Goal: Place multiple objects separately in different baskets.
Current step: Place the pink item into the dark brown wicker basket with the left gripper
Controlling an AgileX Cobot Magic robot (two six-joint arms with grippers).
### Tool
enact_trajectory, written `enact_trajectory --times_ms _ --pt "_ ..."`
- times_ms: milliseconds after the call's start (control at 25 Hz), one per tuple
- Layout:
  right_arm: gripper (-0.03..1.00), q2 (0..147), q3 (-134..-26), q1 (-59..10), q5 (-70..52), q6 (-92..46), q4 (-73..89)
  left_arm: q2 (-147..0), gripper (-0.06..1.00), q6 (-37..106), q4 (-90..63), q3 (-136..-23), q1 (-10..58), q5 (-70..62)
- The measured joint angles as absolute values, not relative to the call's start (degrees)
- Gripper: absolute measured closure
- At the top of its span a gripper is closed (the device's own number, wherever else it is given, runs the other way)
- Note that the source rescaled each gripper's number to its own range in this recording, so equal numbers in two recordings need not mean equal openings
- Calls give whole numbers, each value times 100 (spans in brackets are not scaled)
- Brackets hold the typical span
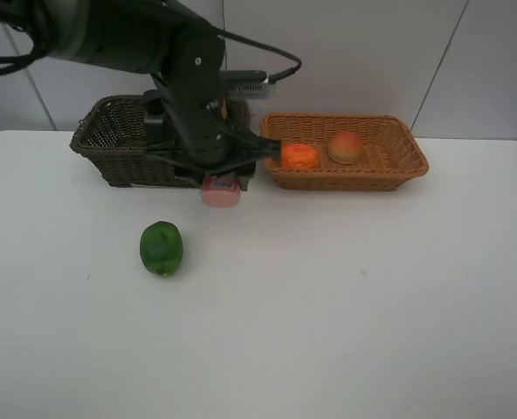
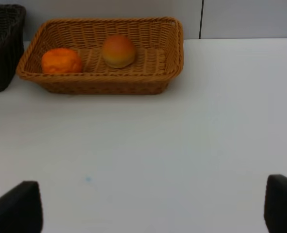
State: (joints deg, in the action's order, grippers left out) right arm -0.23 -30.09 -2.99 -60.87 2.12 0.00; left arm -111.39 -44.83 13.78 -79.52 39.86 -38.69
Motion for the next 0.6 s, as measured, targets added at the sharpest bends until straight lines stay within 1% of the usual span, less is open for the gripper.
enact_trajectory --times_ms 360,480,600 --pt "0 -23 -3004 -299 -6087 212 0 -10210 26 -3717 1541 -7963 3438 -4304" --pt "0 -23 -3004 -299 -6087 212 0 -9883 26 -3631 1572 -7963 3156 -4311" --pt "0 -23 -3004 -299 -6087 212 0 -9636 26 -3454 1596 -7963 2728 -4313"
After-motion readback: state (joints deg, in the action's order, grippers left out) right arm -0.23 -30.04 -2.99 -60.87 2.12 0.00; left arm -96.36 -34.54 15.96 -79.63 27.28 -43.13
